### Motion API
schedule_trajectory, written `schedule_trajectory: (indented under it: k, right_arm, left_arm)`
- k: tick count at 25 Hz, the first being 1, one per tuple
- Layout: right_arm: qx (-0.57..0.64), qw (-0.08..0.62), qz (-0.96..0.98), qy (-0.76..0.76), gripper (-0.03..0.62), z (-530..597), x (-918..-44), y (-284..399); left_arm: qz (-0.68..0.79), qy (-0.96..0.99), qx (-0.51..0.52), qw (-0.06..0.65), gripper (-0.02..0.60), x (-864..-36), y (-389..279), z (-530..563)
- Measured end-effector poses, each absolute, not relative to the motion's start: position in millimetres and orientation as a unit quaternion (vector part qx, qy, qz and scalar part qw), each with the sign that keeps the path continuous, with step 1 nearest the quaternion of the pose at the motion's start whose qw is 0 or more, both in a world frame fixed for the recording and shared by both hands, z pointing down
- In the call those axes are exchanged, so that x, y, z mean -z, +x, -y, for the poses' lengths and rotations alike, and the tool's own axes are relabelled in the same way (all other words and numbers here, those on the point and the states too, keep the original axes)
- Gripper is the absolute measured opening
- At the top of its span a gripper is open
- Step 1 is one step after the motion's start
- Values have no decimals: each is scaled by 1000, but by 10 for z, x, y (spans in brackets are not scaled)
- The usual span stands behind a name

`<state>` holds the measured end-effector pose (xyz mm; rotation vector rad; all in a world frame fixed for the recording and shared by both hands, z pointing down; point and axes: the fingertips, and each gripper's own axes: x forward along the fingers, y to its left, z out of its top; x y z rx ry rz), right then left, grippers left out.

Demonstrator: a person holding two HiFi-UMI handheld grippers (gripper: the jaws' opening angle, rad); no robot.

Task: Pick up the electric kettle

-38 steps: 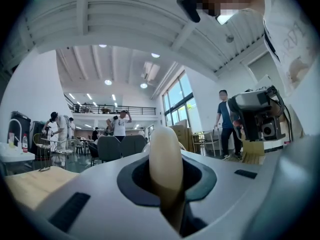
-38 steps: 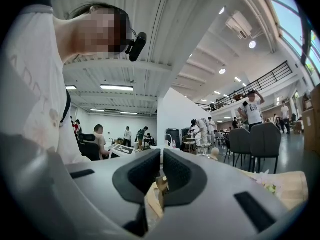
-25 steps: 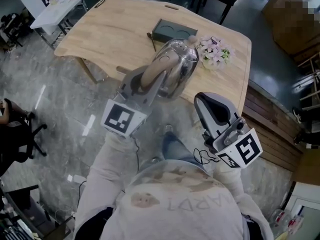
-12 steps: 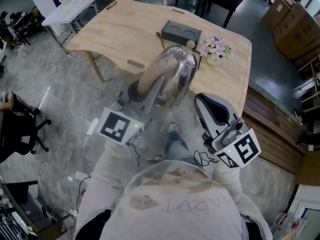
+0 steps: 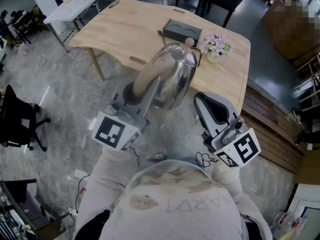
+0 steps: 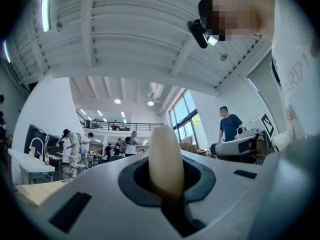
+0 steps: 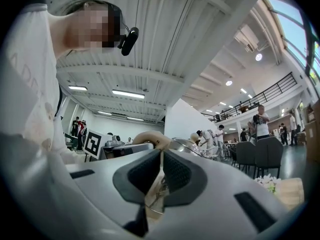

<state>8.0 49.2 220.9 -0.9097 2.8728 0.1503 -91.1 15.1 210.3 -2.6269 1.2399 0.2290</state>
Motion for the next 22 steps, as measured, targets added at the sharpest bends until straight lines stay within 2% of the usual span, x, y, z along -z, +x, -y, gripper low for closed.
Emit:
schedule_trajectory:
  k: [22]
  right_arm:
    - [-40, 72, -954, -288, 29, -613, -2066, 594]
  left_arm:
    - [-444, -886, -83, 107, 46, -1928, -467, -615]
